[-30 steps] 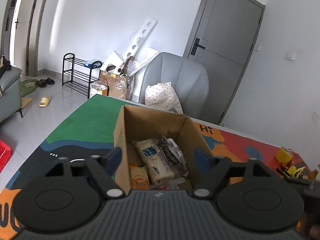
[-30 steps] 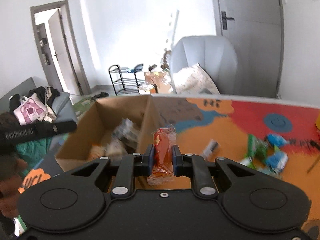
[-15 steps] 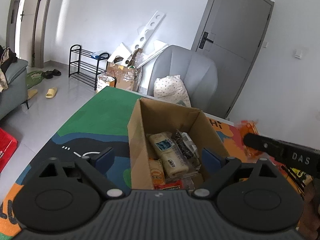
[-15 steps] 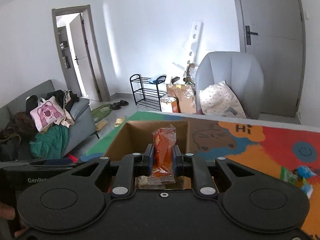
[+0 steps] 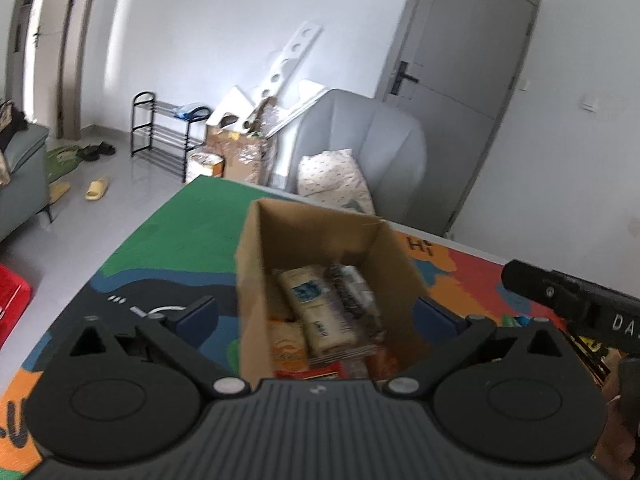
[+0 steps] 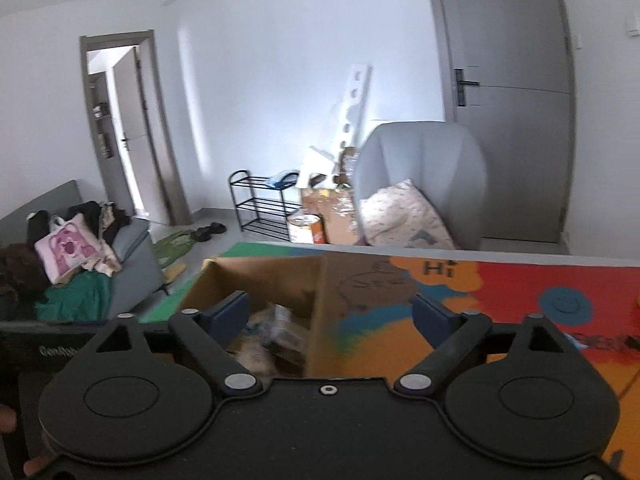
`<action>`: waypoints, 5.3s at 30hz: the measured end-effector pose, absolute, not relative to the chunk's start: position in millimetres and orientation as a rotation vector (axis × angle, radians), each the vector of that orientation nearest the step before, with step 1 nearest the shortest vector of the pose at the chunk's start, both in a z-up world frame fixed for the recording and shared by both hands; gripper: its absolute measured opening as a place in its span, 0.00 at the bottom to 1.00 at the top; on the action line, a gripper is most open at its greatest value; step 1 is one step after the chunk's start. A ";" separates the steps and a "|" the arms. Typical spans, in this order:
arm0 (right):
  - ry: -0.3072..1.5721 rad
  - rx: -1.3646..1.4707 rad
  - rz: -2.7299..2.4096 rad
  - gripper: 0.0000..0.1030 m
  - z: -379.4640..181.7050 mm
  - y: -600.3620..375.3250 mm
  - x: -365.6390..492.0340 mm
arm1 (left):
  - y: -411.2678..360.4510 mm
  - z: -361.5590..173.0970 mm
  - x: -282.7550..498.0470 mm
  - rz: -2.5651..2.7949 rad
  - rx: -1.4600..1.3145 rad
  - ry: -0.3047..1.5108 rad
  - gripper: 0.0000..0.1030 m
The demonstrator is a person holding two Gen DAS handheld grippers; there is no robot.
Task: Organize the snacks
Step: 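Move both tools back over the remaining snacks on the table, then grasp the green-white snack pack with left tool while right grasps blue-striped bread pack, then carry both held packs toward the cardboard box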
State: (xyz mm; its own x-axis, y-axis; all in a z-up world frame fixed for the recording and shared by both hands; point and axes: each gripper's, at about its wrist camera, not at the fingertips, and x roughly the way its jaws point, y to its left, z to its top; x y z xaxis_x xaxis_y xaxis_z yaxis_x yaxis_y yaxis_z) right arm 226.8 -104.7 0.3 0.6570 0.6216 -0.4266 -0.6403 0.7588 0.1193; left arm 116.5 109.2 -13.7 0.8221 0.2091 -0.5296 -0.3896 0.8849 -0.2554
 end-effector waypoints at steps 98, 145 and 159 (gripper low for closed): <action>0.798 0.095 0.282 0.54 -111.5 -256.9 306.2 | -80.6 -117.9 315.1 -0.128 -0.113 0.796 0.47; 0.648 0.021 0.361 0.45 -67.9 -230.5 278.7 | -59.6 -57.2 249.8 -0.061 -0.129 0.642 0.30; 0.562 0.017 0.467 0.45 -34.9 -196.8 268.0 | -30.1 -13.6 218.9 -0.010 -0.141 0.548 0.30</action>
State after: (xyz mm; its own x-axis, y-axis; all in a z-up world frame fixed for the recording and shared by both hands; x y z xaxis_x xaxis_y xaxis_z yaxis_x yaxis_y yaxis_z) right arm 268.0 -196.8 -34.9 0.7447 0.4316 -0.5090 -0.4222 0.8954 0.1414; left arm 218.9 -30.1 -13.6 0.8539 -0.0467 -0.5184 -0.0284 0.9903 -0.1361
